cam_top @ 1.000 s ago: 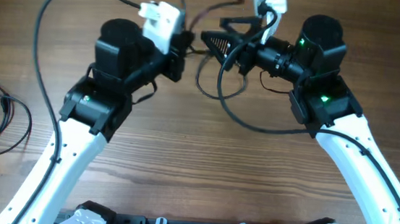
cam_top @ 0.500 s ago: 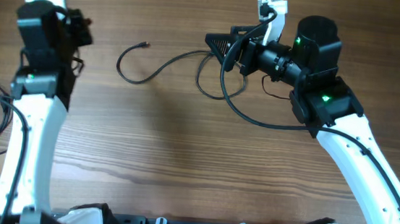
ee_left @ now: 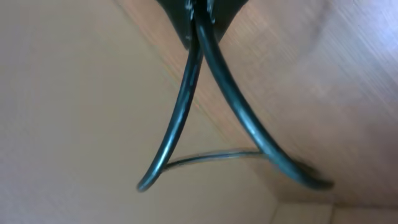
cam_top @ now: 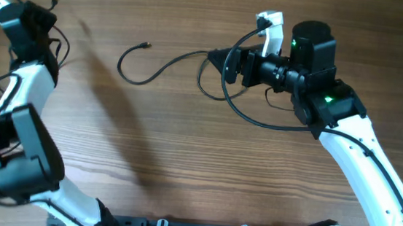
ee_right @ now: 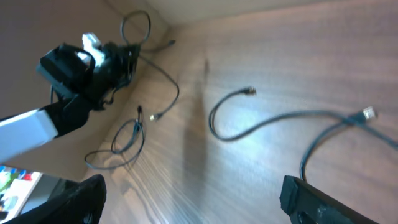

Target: Untangle cables

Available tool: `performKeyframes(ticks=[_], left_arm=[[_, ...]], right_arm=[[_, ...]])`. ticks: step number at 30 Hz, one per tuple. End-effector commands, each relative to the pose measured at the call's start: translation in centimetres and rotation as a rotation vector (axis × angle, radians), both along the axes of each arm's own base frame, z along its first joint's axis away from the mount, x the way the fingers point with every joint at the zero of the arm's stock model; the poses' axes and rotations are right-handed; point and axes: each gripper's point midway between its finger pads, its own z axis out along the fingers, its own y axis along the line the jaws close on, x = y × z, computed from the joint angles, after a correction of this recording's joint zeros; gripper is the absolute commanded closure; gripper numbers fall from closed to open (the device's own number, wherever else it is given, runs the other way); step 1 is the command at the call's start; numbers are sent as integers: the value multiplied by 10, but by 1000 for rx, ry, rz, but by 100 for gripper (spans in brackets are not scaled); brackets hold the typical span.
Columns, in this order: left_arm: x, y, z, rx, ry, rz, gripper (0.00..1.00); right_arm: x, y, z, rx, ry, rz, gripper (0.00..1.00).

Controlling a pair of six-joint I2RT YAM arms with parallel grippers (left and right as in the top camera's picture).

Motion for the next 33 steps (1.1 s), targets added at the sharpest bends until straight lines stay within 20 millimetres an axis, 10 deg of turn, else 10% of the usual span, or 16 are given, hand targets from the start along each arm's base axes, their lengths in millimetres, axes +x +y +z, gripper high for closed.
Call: performKeyframes(ticks=[1,14,19,27,33], left_arm=[[12,10,-18,-61,-78,57,96],[-22,78,-58,-96,-31,272,92],[-18,76,-59,-119,-37,217,0],[0,42,-45,-173,-74,-1,0],[-8,27,40,-107,-182,-72,0]], right_arm=[[-3,-4,-3,-25,11,-1,9],[-8,-6,-12,-45,58,-1,9],[-8,-6,-12,-43,55,-1,9],[-8,-6,-12,-44,56,-1,9],[-8,-6,-12,-50,46,5,8]])
